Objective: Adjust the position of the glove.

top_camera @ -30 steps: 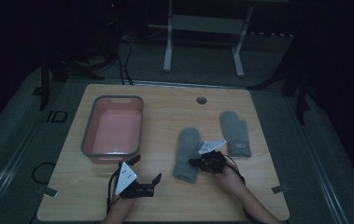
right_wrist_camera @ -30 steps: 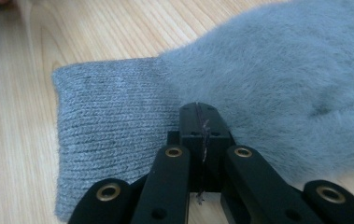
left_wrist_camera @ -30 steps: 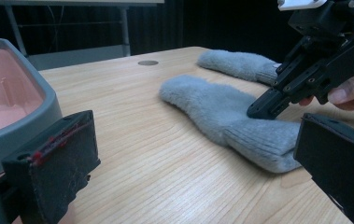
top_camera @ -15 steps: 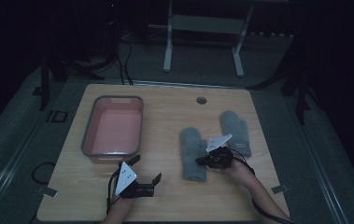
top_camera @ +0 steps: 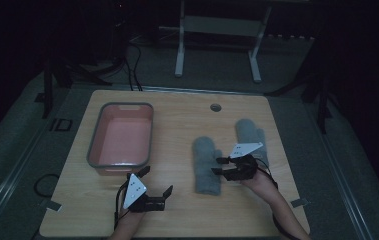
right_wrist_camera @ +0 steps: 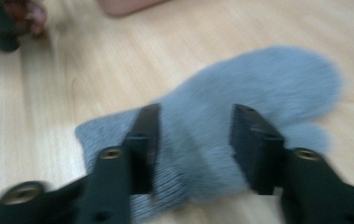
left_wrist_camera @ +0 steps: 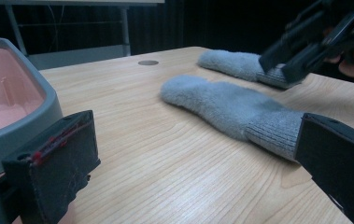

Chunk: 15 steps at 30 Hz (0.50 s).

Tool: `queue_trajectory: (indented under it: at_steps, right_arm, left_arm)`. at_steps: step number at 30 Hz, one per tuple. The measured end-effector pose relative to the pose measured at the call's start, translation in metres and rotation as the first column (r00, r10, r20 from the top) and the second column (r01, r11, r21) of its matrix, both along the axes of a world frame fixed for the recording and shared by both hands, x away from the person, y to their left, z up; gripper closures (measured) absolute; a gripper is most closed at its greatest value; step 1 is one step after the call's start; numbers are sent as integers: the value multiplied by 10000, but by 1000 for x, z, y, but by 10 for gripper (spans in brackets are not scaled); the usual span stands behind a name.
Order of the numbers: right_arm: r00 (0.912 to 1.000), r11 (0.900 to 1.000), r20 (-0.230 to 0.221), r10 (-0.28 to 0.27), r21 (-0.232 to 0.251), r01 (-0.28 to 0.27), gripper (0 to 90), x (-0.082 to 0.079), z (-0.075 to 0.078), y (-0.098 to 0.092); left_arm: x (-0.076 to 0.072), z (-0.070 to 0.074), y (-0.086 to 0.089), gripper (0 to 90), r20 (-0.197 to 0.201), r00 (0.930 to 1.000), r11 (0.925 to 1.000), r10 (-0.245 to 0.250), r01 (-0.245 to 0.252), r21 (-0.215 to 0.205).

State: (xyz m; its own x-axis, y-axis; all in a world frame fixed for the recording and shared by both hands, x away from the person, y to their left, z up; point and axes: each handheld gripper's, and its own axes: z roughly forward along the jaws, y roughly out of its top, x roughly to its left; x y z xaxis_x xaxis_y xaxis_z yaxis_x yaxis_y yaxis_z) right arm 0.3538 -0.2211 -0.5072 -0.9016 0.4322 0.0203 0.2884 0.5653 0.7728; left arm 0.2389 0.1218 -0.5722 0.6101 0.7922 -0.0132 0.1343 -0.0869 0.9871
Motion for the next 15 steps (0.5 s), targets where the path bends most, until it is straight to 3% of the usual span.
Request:
queue_trajectory:
  at_steps: [1,2,3,4,7,8,9,10,11,12,14,15]
  right_arm:
    - [9992,9993,175,-361,35,360,384,0,3,-3]
    - [9992,9993,175,-361,35,360,384,0,3,-3]
    - [9931,9932,303,-1135,306,1126,283,3,9,-10]
    - [9884,9877,355,-1476,577,1454,280,5,11,-15]
    - [9844,9827,352,-1726,742,1696,294,5,13,-19]
    - [9762,9732,168,-2163,840,2142,301,9,15,-25]
    - [9501,9427,-14,-3121,1240,3098,345,15,21,-39]
    - [9355,9272,47,-3532,1349,3494,345,18,23,-45]
    - [9023,8961,320,-4300,1366,4222,346,24,26,-57]
    - [9023,8961,320,-4300,1366,4222,346,24,26,-57]
    - [8666,8611,352,-4977,1395,4889,342,31,27,-69]
    - [8429,8384,329,-5370,1315,5290,339,35,28,-74]
  left_arm:
    - [0,0,0,2,0,10000,10000,0,0,0]
    - [0,0,0,2,-3,10000,10000,3,-3,-1]
    - [0,0,0,2,0,10000,10000,2,-2,0]
    - [0,0,0,2,-7,10000,10000,4,-4,-18]
    - [0,0,0,2,-6,10000,10000,4,-4,-18]
    - [0,0,0,2,-8,10000,10000,4,-4,-22]
    - [0,0,0,2,-6,10000,10000,0,0,-20]
    - [0,0,0,2,-6,10000,10000,-3,3,-19]
    - [0,0,0,2,-10,10000,10000,1,-1,-23]
    - [0,0,0,2,-11,10000,10000,-1,1,-25]
    - [0,0,0,2,-12,10000,10000,-1,1,-22]
    - [0,0,0,2,-14,10000,10000,2,-2,-19]
